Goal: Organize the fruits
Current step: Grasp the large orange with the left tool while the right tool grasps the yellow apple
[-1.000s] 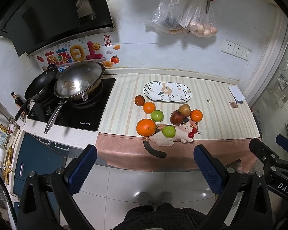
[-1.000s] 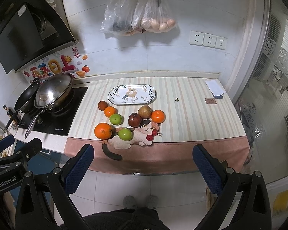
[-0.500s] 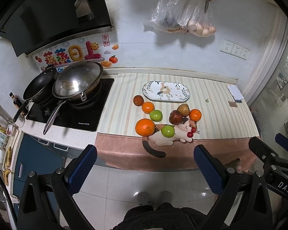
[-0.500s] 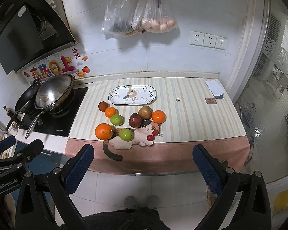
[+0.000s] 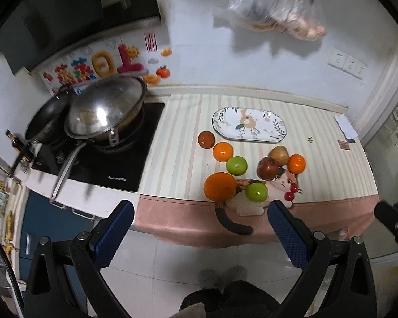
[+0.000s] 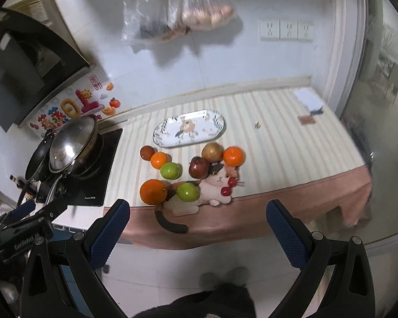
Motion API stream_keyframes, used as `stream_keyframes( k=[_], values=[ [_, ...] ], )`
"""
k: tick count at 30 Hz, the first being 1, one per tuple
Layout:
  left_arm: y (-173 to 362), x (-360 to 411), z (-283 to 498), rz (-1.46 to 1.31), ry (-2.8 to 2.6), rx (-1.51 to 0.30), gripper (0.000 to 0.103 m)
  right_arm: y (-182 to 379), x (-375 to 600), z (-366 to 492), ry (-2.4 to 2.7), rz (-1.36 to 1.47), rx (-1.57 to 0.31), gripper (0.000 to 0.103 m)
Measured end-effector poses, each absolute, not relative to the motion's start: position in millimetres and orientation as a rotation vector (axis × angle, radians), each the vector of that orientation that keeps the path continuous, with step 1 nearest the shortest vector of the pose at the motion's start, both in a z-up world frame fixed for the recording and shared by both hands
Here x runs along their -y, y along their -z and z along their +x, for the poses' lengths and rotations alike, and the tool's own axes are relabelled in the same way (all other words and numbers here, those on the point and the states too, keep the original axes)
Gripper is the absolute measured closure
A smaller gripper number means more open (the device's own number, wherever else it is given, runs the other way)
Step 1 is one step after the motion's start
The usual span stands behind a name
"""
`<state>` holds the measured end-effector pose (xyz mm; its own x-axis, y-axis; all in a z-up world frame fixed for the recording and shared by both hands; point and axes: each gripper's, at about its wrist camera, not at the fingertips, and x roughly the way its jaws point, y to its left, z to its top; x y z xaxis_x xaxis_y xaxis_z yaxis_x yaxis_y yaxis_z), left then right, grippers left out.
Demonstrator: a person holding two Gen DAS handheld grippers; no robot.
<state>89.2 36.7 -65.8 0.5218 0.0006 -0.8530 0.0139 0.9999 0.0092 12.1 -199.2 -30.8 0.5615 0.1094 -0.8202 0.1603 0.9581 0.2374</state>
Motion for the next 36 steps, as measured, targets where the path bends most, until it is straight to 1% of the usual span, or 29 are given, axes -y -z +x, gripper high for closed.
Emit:
stream_keyframes(
  k=[3,6,12,14,19,20,23,27,28,30,36],
  values=[
    [92.6,-35.9,122.2,0.013,0.002,-1.081,0.000,63.3,202.7,38.5,0.023,0.338,-1.047,0.000],
    [130.3,-30.2,155.7,0.021,0.004,-1.175,0.000,104.2,209.2,67.8,0.021,0.366,-1.124,0.000],
    [226.7,-6.1,216.0,0.040,0.016,-1.395,0.001,194.3,221.4,130.6,-0.023,0.408,-1.276,0.000],
    [256.9,3.5,232.5,0.043,0.020,-1.462,0.002,216.3,225.2,149.4,-0.039,0.416,-1.316,0.000],
    [310.6,21.2,259.6,0.087,0.023,-1.561,0.000,240.6,235.6,192.9,-0.060,0.435,-1.361,0.000],
    [320.9,24.0,263.9,0.057,0.052,-1.587,0.000,246.6,238.9,206.0,-0.060,0.438,-1.367,0.000],
    [336.3,30.1,270.5,0.020,0.077,-1.635,0.000,255.1,246.0,232.2,-0.074,0.446,-1.398,0.000],
    [333.1,37.4,275.9,0.070,0.073,-1.590,0.000,267.9,248.6,267.0,-0.096,0.425,-1.432,0.000],
    [333.2,35.4,276.9,0.060,0.064,-1.595,0.001,271.9,248.8,275.1,-0.097,0.415,-1.442,0.000],
    [332.2,32.3,278.2,0.091,0.031,-1.589,0.013,283.7,248.0,295.0,-0.109,0.402,-1.467,0.000],
    [327.7,14.6,275.4,0.043,0.056,-1.611,0.013,315.7,238.8,334.1,-0.152,0.386,-1.550,0.000]
  ],
)
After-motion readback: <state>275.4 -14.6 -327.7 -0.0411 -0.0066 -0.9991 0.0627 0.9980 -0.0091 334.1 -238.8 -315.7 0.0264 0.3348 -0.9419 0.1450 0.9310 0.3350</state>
